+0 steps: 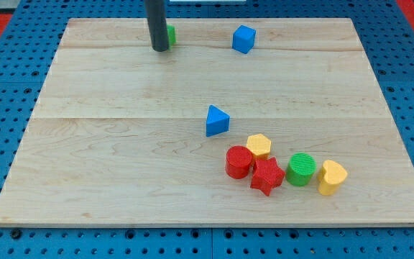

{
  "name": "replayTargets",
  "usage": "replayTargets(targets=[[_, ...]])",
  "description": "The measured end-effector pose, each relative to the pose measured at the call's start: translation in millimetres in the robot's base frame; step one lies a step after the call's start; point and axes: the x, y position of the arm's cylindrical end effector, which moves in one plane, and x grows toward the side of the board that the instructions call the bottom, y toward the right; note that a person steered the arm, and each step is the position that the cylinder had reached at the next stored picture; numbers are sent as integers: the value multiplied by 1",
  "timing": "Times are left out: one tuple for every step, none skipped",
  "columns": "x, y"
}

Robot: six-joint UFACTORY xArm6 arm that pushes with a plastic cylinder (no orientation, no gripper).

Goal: Move the blue cube towards the green star

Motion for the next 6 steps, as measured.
replayTargets(targets=[[-1,37],[0,70],[5,116],[13,152],[20,161],[18,169]])
